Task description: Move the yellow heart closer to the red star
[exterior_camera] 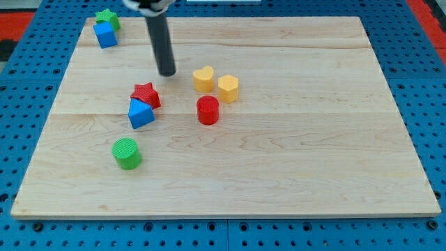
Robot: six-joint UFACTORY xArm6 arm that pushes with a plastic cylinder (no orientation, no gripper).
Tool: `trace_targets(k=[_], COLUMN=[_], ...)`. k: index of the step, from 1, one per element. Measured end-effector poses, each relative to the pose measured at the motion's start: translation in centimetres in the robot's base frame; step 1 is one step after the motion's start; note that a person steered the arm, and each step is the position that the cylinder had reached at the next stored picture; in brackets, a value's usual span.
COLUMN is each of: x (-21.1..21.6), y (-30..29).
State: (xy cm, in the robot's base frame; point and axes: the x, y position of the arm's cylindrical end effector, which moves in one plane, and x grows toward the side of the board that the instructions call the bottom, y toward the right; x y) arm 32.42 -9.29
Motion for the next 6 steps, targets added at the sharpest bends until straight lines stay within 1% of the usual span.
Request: trace_targets(k=[1,2,3,4,5,6], x=[-1.9,1.2,1.7,1.7,2.7,5.1], y=[5.2,10.0,10.9,9.9,7.3,3.9])
